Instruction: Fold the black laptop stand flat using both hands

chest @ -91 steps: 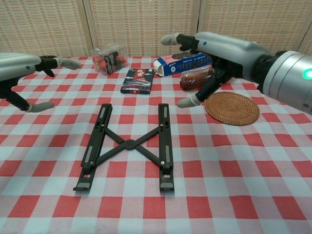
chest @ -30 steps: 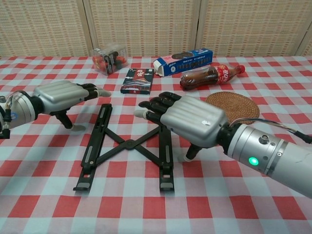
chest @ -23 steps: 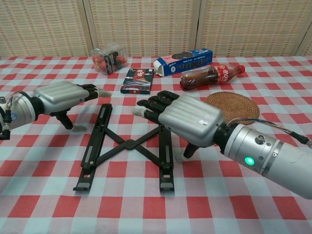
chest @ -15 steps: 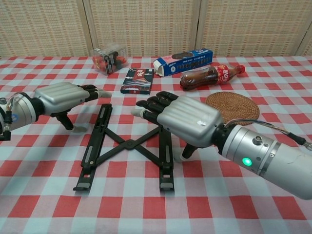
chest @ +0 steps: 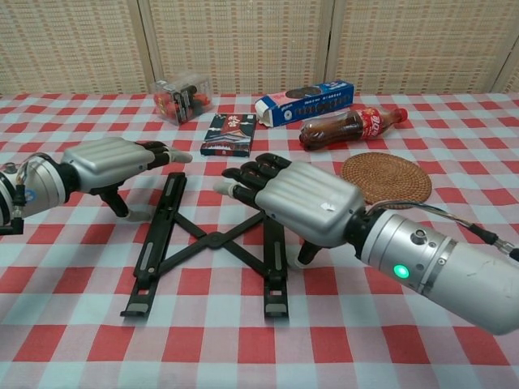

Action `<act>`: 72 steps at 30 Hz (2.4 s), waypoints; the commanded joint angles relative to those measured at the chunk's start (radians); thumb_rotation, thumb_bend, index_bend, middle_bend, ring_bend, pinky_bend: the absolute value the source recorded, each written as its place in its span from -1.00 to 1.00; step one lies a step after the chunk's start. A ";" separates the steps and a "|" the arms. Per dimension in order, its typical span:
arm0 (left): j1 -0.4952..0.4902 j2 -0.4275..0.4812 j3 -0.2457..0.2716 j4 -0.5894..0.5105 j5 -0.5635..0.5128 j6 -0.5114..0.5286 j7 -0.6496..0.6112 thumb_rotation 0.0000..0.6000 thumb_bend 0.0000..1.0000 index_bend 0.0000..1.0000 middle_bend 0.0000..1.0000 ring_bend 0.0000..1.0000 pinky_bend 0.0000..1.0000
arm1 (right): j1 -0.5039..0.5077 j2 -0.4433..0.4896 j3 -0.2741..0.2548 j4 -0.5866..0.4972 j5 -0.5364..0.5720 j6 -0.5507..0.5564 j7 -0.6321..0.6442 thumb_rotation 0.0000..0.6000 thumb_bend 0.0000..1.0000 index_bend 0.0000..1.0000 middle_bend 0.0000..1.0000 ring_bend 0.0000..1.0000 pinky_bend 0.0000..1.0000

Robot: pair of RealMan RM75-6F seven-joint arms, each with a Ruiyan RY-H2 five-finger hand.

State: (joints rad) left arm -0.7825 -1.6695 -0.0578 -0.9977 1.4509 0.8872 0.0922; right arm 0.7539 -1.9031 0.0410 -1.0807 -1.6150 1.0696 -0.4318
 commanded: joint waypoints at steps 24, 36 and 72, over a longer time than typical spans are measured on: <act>-0.011 0.009 -0.013 -0.066 -0.024 -0.027 -0.053 1.00 -0.49 -1.00 -1.00 -1.00 -0.65 | 0.018 -0.076 0.021 0.087 -0.021 0.039 0.044 1.00 -1.00 -1.00 -1.00 -1.00 -1.00; -0.022 0.017 -0.022 -0.122 -0.030 -0.033 -0.068 1.00 -0.49 -1.00 -1.00 -1.00 -0.65 | 0.034 -0.124 0.036 0.118 -0.030 0.058 0.057 1.00 -1.00 -1.00 -1.00 -1.00 -1.00; 0.122 0.229 -0.029 -0.268 -0.133 0.085 0.019 1.00 -0.49 -1.00 -1.00 -1.00 -0.65 | 0.479 0.298 0.030 -0.226 -0.059 -0.576 0.272 1.00 -1.00 -1.00 -1.00 -1.00 -1.00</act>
State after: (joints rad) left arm -0.6610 -1.4404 -0.0867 -1.2660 1.3182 0.9719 0.1110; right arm 1.2223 -1.5980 0.0747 -1.3160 -1.6674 0.5018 -0.1673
